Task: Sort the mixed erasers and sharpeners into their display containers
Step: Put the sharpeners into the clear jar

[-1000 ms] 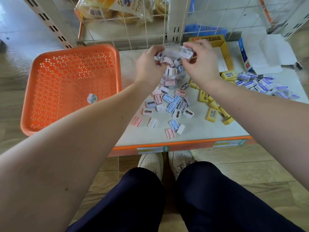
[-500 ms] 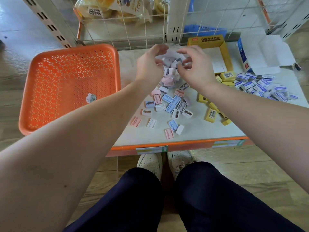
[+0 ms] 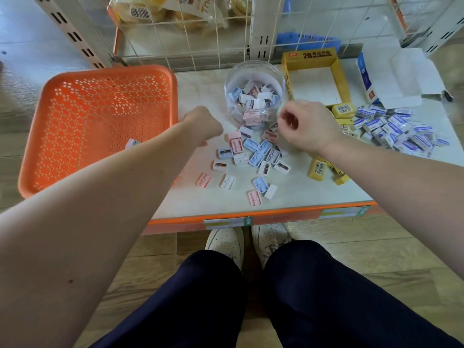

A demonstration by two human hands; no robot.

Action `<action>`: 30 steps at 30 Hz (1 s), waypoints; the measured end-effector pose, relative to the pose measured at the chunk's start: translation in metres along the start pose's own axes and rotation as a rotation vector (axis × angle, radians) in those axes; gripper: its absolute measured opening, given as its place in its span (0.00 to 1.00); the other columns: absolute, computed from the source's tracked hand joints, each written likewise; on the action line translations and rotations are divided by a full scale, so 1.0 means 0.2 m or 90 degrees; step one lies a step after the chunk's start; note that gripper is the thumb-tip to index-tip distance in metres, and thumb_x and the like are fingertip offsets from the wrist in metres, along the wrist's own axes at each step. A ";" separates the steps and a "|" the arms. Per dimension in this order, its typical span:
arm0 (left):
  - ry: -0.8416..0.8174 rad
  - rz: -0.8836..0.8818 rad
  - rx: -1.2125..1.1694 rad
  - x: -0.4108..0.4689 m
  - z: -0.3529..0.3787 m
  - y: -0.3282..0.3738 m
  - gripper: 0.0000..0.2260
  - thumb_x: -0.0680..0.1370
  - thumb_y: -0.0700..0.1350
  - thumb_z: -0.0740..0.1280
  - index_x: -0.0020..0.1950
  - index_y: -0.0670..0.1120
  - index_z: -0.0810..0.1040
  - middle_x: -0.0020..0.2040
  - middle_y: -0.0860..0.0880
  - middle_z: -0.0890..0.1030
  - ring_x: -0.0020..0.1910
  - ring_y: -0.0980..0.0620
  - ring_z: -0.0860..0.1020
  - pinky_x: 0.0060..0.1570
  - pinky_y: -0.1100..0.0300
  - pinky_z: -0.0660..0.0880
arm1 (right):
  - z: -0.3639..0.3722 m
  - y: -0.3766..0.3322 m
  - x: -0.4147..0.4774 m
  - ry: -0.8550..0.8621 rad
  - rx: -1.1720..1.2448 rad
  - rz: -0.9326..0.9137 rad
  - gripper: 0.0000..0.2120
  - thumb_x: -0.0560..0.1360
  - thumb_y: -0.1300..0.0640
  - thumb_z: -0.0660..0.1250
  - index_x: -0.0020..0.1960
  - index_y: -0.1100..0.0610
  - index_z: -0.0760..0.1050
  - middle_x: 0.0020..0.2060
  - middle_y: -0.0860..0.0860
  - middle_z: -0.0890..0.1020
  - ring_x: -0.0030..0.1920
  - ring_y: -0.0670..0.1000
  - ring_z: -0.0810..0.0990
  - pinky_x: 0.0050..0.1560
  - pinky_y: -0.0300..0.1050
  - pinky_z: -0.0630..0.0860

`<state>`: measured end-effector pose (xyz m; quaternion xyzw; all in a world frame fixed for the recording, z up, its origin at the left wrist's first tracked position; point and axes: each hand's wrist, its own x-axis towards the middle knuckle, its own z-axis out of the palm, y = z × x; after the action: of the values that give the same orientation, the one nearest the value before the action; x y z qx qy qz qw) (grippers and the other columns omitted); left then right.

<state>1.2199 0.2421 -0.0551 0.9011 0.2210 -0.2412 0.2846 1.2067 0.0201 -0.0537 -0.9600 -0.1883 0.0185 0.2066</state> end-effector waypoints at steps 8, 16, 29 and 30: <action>-0.111 0.175 0.061 -0.06 0.04 0.01 0.19 0.73 0.43 0.70 0.64 0.47 0.74 0.62 0.47 0.76 0.57 0.48 0.75 0.56 0.58 0.72 | 0.03 0.01 -0.02 -0.191 -0.054 -0.038 0.24 0.72 0.45 0.67 0.65 0.55 0.72 0.58 0.53 0.76 0.59 0.52 0.73 0.60 0.44 0.68; -0.143 0.261 0.187 -0.08 0.09 -0.02 0.24 0.70 0.49 0.74 0.63 0.46 0.72 0.59 0.47 0.76 0.52 0.50 0.74 0.52 0.58 0.70 | 0.06 -0.04 -0.03 -0.284 -0.093 -0.083 0.29 0.72 0.45 0.69 0.69 0.53 0.68 0.61 0.51 0.70 0.62 0.51 0.70 0.61 0.46 0.69; -0.138 0.360 0.315 -0.07 0.12 -0.02 0.26 0.69 0.51 0.74 0.64 0.46 0.70 0.59 0.45 0.75 0.50 0.50 0.69 0.50 0.56 0.68 | 0.09 -0.06 -0.03 -0.276 -0.053 -0.070 0.21 0.70 0.49 0.71 0.60 0.53 0.72 0.64 0.52 0.66 0.62 0.53 0.70 0.62 0.48 0.69; -0.133 0.368 0.317 -0.07 0.12 -0.03 0.26 0.70 0.51 0.74 0.63 0.46 0.70 0.58 0.45 0.76 0.49 0.50 0.69 0.51 0.55 0.69 | 0.10 -0.06 -0.02 -0.270 -0.052 -0.069 0.22 0.69 0.49 0.72 0.60 0.53 0.71 0.62 0.53 0.68 0.61 0.54 0.70 0.61 0.48 0.70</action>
<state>1.1988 0.2275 -0.0663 0.9381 -0.1371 -0.2880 0.1348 1.1958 0.0368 -0.0666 -0.9307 -0.2796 0.2007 0.1240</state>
